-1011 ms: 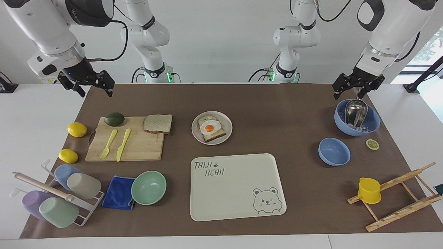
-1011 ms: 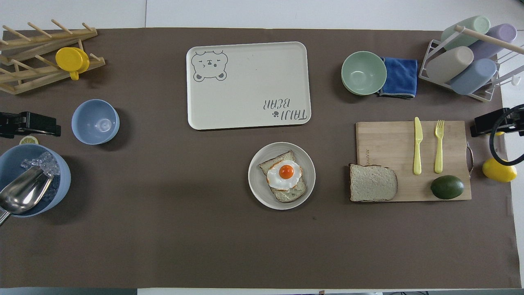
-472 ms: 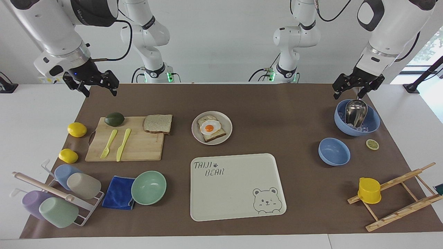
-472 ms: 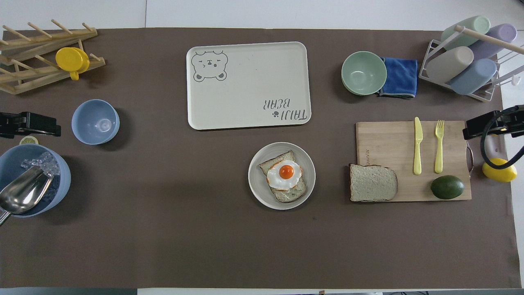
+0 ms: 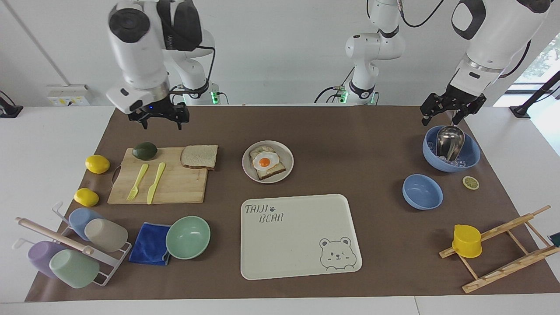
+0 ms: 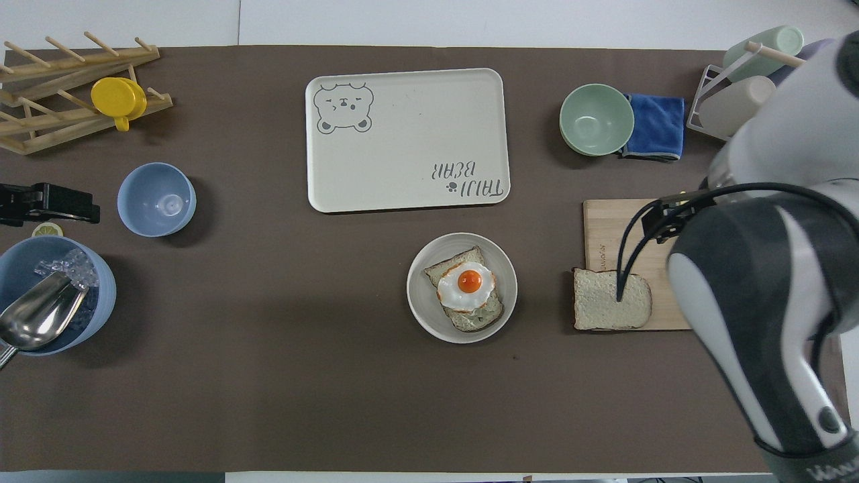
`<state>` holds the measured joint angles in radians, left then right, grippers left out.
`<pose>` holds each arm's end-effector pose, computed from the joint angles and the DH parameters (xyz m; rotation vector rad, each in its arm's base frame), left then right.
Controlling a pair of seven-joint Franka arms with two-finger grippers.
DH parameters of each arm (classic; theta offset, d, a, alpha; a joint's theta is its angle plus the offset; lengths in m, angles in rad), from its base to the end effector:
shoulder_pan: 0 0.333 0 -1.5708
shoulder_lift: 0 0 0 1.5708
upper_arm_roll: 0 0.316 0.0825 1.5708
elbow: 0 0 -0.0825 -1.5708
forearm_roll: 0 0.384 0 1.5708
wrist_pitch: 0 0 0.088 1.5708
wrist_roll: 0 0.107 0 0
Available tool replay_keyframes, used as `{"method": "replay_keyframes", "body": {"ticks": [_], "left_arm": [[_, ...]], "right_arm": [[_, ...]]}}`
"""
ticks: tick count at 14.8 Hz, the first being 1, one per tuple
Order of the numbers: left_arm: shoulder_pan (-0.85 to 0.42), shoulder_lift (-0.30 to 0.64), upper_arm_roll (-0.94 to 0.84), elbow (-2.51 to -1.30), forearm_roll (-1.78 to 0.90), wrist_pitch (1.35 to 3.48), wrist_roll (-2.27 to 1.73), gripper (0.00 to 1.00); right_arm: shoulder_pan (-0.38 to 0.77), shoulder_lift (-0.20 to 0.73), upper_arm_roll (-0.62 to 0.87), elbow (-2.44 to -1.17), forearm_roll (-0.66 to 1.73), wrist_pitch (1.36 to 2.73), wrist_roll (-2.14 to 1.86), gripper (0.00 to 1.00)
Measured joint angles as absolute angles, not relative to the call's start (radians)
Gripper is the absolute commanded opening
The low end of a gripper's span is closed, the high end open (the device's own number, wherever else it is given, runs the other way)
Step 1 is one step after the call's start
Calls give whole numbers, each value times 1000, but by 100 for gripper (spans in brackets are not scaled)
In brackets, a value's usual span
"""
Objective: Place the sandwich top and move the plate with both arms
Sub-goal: 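Grasp the bread slice on the board with the right gripper, then carry the bread slice over the egg plate with the right gripper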
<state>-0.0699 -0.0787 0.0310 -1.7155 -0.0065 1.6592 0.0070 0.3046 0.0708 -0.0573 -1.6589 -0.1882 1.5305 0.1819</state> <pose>0.5360 -0.0209 0.6065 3.1313 -0.0712 0.0348 0.5500 0.1185 0.5428 2.9010 0.1108 -0.2236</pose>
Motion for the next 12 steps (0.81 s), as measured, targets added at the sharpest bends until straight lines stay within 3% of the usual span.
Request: {"method": "replay_keyframes", "body": {"ticks": [5,12], "left_arm": [[-70,-79,31,-1715,-7,1659,7,100],[-70,-79,31,-1715,-7,1659,7,100]], "right_arm": [[435,214,-52,-1709,-197,1678,460,100],[431,232,-59,-1919,-139,1855,559,100]]}}
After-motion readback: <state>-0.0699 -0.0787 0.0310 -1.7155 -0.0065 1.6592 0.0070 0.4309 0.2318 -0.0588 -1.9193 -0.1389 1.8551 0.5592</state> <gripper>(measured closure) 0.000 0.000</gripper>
